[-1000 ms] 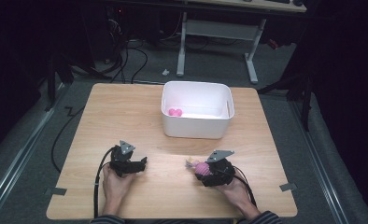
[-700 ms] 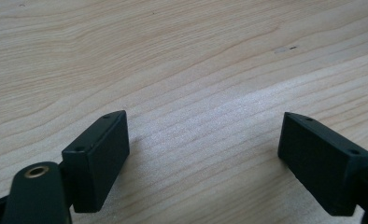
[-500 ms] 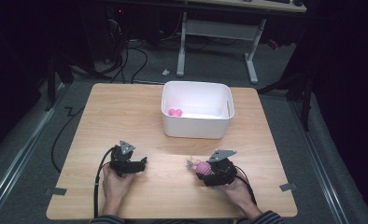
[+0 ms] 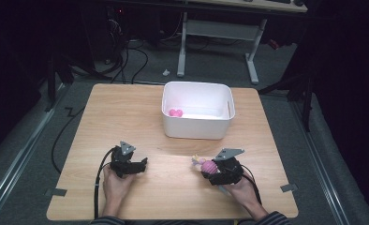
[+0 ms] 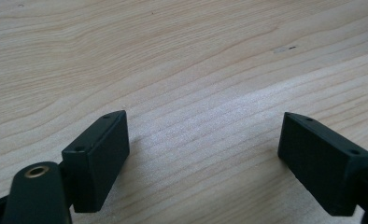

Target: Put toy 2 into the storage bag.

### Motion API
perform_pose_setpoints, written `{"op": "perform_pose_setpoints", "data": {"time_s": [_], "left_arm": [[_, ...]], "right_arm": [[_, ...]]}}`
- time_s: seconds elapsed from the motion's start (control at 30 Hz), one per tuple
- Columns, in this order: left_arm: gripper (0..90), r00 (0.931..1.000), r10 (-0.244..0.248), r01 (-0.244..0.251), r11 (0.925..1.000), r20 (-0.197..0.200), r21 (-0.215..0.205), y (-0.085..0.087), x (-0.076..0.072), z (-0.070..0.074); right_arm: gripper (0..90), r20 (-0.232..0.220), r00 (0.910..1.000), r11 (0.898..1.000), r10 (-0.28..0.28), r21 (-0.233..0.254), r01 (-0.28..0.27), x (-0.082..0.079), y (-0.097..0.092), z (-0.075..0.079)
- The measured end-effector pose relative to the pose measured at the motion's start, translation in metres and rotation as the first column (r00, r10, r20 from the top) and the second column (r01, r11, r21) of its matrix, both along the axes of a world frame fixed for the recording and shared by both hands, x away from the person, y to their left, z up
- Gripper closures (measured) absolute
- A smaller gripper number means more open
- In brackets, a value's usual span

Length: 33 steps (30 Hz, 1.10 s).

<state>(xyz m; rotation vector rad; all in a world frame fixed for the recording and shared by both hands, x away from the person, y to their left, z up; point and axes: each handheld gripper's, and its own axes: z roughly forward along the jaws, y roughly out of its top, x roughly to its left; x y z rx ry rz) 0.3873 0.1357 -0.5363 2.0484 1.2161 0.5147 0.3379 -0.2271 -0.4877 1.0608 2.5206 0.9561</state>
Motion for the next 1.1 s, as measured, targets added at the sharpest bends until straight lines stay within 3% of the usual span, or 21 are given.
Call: {"op": "perform_pose_setpoints", "data": {"time_s": [0.17,1.1], "left_arm": [[16.8,1.0000,0.000,0.000,1.0000,0.001,0.000,0.000,0.000,0.000],[16.9,1.0000,0.000,0.000,1.0000,0.000,-0.001,0.000,0.000,0.000]], "right_arm": [[34.7,0.013,0.9999,1.000,-0.003,0.025,0.002,0.000,-0.009,0.010],[34.9,0.053,0.9986,0.999,0.011,0.044,-0.013,0.013,-0.028,0.056]]}}
